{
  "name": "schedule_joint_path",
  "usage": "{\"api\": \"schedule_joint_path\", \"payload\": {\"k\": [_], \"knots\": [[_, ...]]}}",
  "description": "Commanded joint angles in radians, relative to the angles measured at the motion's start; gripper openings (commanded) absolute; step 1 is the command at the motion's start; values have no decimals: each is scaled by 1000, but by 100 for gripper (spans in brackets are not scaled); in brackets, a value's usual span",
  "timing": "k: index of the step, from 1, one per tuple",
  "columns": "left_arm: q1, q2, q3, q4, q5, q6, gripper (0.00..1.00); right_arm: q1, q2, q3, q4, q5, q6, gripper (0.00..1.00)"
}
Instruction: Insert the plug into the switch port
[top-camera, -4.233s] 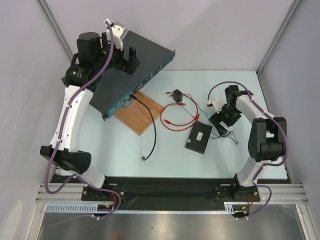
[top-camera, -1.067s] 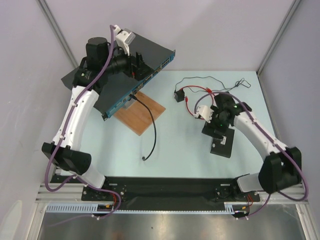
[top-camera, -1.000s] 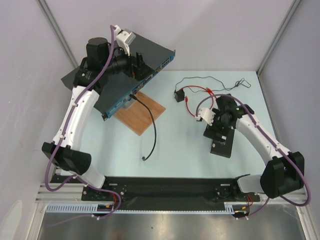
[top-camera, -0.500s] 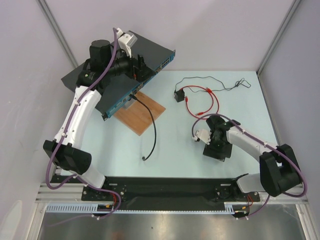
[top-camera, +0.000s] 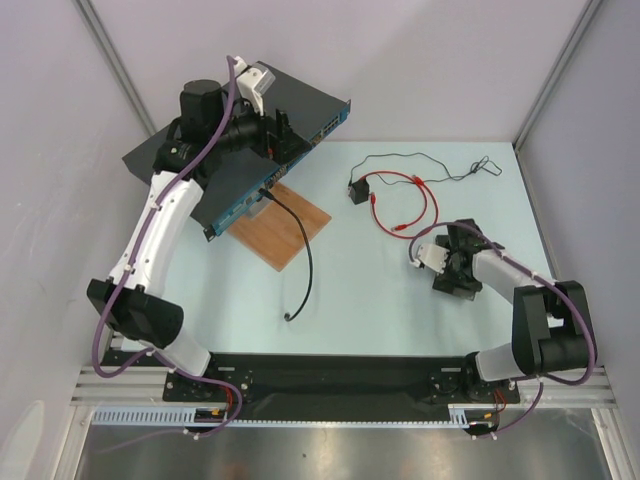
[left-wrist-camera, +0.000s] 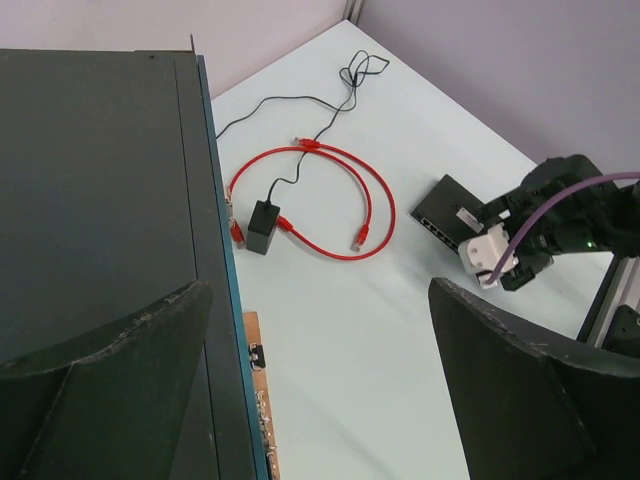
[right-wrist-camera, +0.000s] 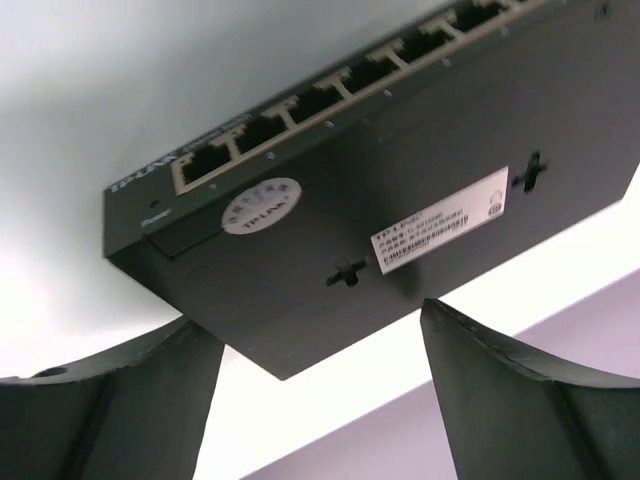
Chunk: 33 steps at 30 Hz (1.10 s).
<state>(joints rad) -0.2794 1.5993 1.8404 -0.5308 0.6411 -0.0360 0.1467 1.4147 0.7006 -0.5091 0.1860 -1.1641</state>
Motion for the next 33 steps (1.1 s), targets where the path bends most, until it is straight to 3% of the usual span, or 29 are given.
{"api": "schedule_joint_path", "payload": {"k": [1,5,10,14,17,20,26,33], "knots": [[-3,22,54,35,28,1,95,-70,59,36,159,-57,-192,83],[-4,34,68,37,31,-1,95,-121,122,94,167,-77,-252,79],[-4,42,71,41,23,5,94,-222,170,160,201,-80,-330,82],[-4,45,69,49,26,4,94,-262,161,328,-55,-164,-258,94],[-6,48,71,54,32,5,94,-253,155,511,-283,-288,-160,97],[-4,47,68,58,34,4,94,-222,176,684,-409,-408,-22,97],[-6,44,60,63,20,-2,94,-121,346,1004,-442,-545,371,94],[-4,40,59,57,-1,7,93,-56,682,1388,-365,-571,739,69]]}}
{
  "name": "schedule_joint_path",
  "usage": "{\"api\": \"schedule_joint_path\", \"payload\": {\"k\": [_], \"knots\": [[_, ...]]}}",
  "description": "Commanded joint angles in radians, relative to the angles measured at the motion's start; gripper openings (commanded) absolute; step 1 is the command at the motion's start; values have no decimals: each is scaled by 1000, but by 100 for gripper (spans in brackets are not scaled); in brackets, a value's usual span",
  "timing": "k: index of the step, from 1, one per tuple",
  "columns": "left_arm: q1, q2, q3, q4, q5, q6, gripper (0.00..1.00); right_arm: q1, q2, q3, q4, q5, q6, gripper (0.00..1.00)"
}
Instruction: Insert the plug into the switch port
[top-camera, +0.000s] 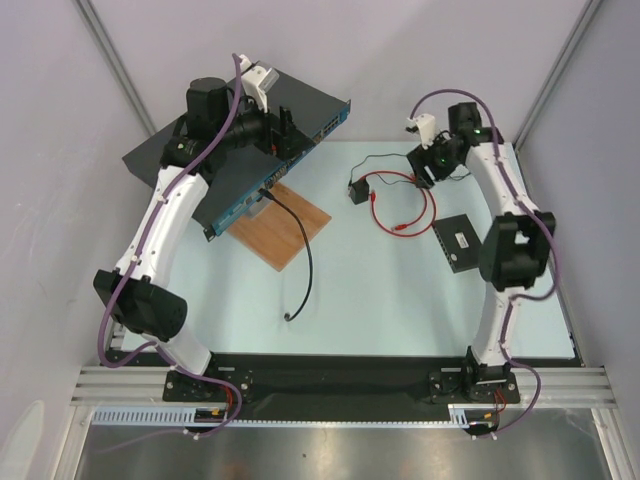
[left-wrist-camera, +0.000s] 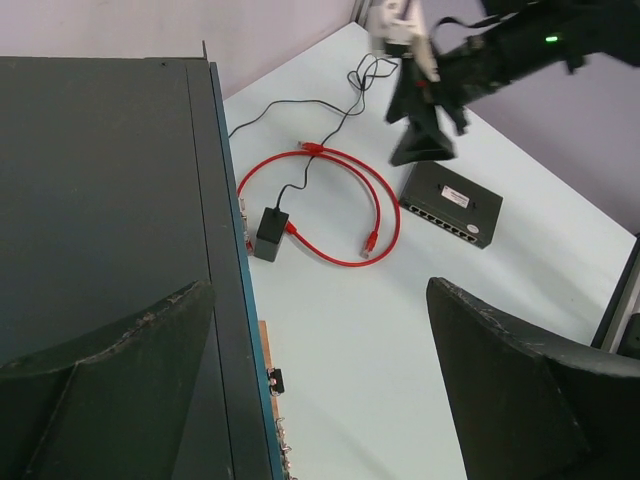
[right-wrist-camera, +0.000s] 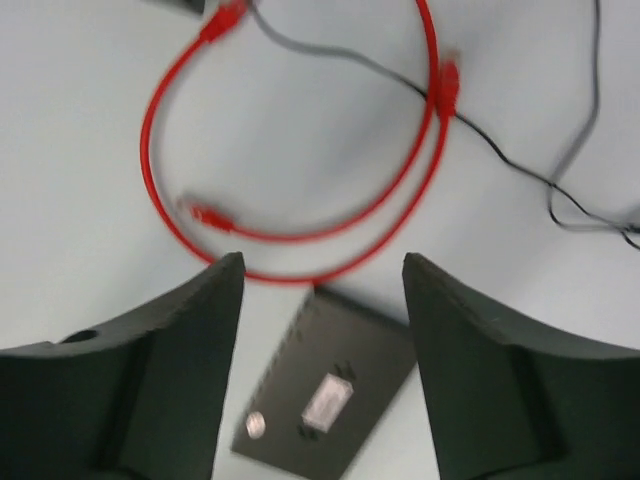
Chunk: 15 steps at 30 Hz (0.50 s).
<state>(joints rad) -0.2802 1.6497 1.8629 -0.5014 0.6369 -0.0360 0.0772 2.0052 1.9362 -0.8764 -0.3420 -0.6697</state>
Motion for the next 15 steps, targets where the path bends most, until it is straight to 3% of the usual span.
{"api": "schedule_joint_path", "payload": {"k": [1,7,15], "knots": [[-2,-14,35,24,1,10,93,16,168,196,2,-46,266,67],[4,-33,-4,35,-22,18,92,48,372,386,56,-43,366,67],[10,-19,-5,43,-32,8,92,104,471,395,166,-38,381,68]]}}
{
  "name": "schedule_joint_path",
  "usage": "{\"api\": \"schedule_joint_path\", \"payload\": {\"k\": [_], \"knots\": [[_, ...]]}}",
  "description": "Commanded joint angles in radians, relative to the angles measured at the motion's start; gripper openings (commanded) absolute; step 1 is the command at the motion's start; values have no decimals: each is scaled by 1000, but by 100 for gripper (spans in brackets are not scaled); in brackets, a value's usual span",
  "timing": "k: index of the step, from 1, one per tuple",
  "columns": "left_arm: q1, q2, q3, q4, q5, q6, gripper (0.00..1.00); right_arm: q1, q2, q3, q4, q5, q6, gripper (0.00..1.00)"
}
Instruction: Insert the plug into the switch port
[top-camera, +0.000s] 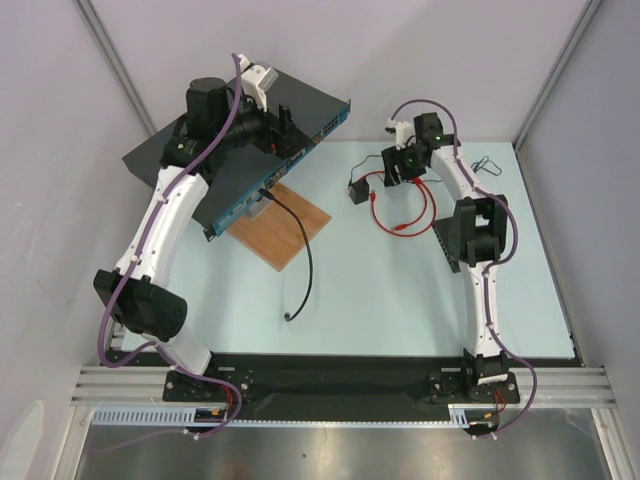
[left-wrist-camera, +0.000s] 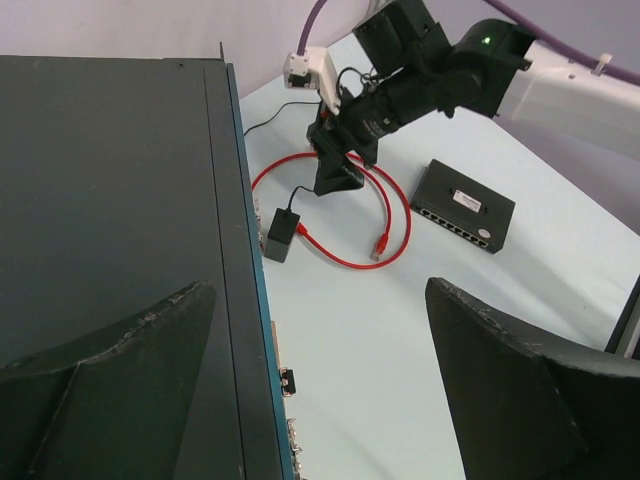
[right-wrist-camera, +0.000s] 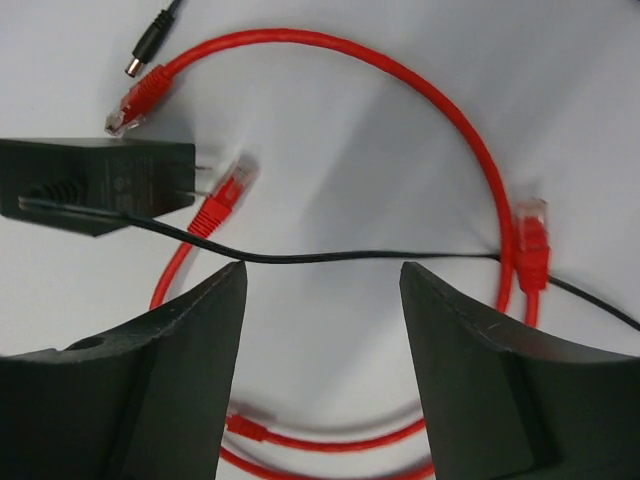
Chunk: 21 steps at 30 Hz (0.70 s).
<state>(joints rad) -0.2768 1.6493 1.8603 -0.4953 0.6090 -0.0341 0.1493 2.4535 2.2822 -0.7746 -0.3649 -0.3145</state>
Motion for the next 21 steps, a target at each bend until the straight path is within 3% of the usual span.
{"api": "schedule_joint_path", "payload": {"k": [1,8,17,21], "knots": [[8,-16,0,38,-6,5,92,38,30,45,66,-16,16,67],[10,9,34,40,-11,-3,92,99,64,-33,26,-78,-9,64],[13,21,46,43,-15,-7,92,164,-89,-268,54,-253,-37,61],[19,23,48,46,-17,-10,92,156,-123,-267,32,-224,-112,63]]}}
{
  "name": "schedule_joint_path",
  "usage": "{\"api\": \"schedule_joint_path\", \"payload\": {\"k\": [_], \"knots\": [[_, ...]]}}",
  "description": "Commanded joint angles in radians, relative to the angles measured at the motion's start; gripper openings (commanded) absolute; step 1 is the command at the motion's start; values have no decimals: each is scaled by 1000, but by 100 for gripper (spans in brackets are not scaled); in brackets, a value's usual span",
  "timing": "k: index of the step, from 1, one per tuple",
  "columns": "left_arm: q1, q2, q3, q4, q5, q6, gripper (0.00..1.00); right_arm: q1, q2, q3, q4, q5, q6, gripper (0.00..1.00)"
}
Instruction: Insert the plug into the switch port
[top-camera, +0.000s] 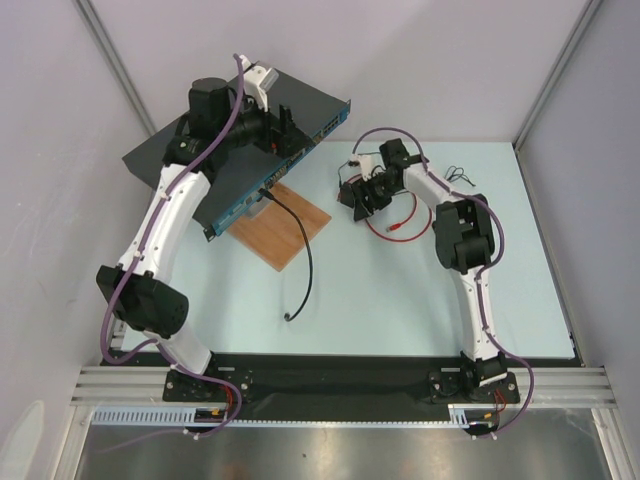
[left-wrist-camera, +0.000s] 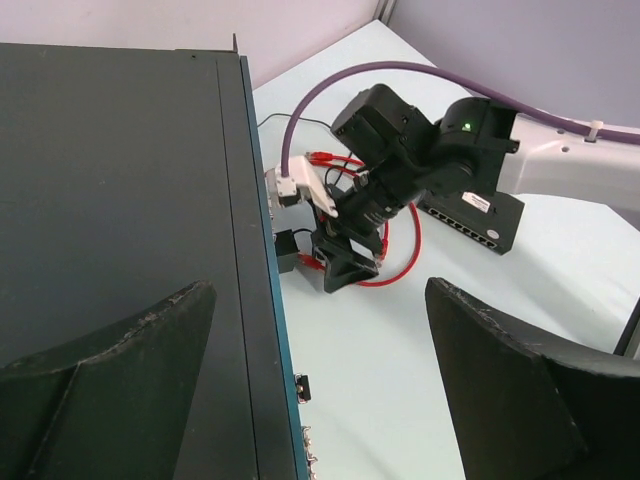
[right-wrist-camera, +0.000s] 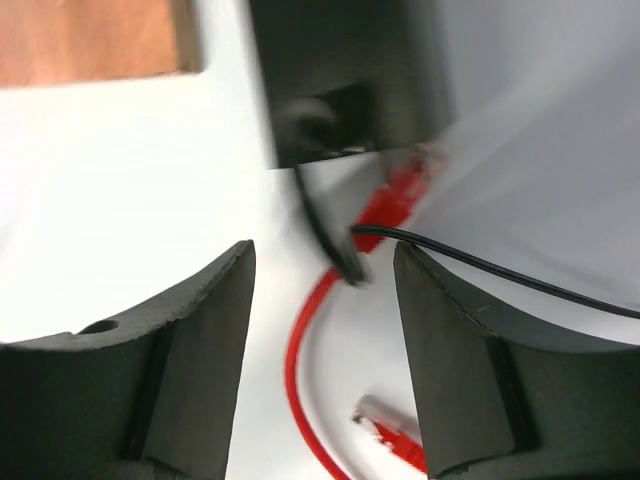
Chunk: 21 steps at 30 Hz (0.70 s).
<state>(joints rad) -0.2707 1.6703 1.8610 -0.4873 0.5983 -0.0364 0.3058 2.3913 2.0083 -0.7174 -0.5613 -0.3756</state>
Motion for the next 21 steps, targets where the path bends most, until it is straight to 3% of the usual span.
{"api": "schedule_joint_path", "payload": {"k": [1,6,14,21], "knots": [[13,0,50,38,-5,-11,92,-38,-55,27,-28,-20,-42,62],[16,-6,44,36,-8,-13,92,-131,16,240,-54,6,-3,60],[18,-15,35,38,-18,-19,91,-184,-23,194,165,188,55,47],[16,-14,35,38,-26,-19,91,-263,74,288,252,326,135,56]]}}
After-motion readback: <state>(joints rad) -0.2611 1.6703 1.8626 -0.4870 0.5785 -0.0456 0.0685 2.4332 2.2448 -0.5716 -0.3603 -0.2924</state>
